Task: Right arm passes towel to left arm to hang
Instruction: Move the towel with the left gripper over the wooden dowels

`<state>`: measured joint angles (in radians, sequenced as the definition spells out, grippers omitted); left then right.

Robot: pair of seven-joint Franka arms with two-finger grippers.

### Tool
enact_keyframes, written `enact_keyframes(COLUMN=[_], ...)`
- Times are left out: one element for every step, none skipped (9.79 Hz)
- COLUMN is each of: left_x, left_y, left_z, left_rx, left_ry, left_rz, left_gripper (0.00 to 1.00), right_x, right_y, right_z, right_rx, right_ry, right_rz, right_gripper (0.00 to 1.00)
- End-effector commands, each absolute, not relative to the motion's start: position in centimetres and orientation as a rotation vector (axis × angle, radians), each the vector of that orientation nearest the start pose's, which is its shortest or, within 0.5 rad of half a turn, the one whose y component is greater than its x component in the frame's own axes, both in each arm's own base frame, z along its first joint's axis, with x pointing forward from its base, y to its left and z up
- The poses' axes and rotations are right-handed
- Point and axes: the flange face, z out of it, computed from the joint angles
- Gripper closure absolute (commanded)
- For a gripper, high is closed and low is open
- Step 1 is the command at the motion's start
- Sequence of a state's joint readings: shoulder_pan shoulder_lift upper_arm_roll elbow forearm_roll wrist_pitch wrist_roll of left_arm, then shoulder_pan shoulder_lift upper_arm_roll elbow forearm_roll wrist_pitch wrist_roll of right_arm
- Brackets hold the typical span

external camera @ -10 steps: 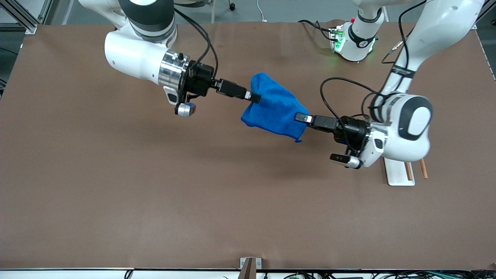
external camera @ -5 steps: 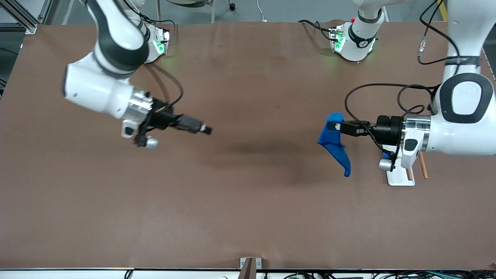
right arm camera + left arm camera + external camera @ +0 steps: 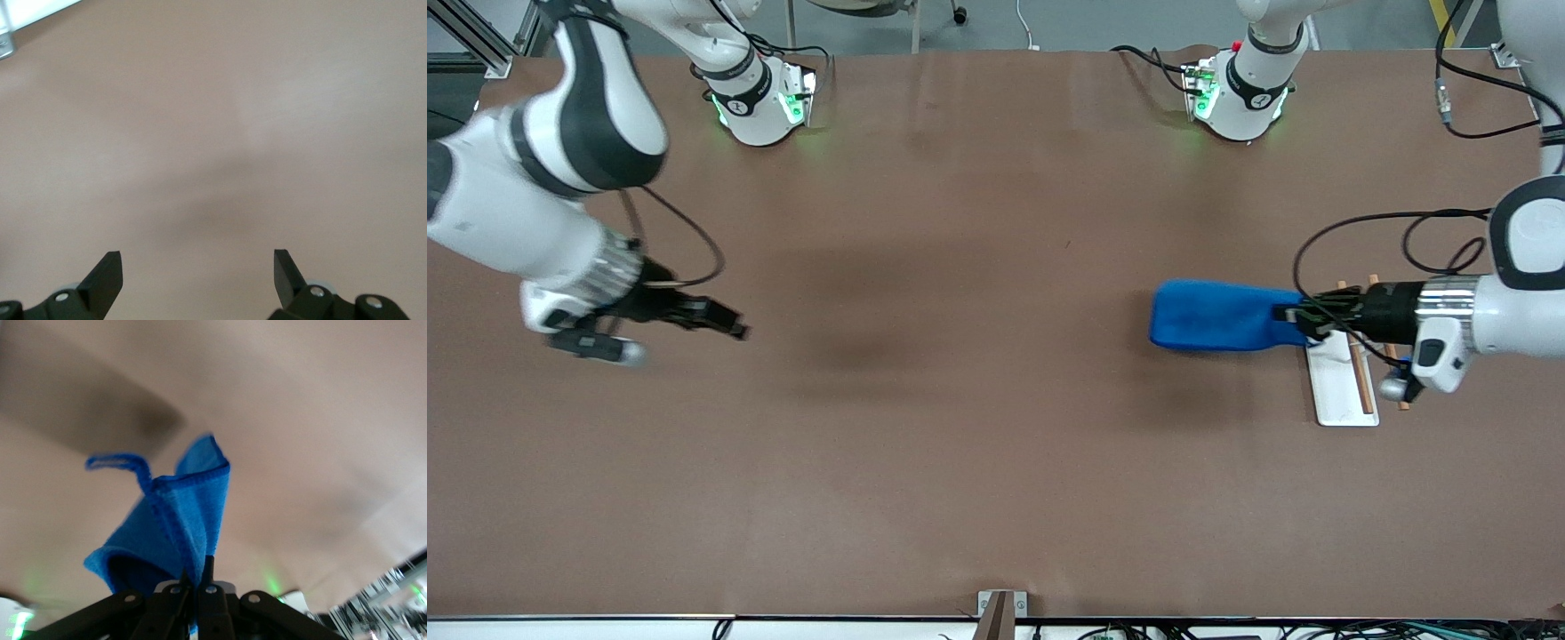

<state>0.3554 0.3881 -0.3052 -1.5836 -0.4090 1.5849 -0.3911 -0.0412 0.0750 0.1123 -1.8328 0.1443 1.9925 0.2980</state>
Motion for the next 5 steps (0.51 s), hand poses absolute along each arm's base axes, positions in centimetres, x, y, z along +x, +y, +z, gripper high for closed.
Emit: enact_keyframes(left_x=[61.9,61.8,61.8,62.2,62.7], left_y=[5.5,8.2,11.1,12.6,13.6], left_z=[38.8,38.8,38.6,38.8,39.1], left_rx=[-3.266,-3.267,-3.27,-3.271,-3.272], left_ry=[-0.838,-0.738,-0.667,-0.585,-0.493], left_rz=[0.748,0.69,0.642,0.602,0.562], left_gripper=[1.0,1.0,1.0,1.0,1.0], right_x=[57.1,56.4,55.6,54.9,54.1], right_y=[-0.6,-2.6,-4.2,-5.2,-5.5], right_z=[55.9,58.8,61.9,64.3,66.7], right_rx=[-3.066,-3.101,-3.105,-3.111,-3.115], right_ry=[0.476,0.475,0.454,0.413,0.396], right_rz=[-0.077,-0.031,-0.019,-0.007,0.0], right_gripper=[0.0,0.0,0.0,0.0,0.0])
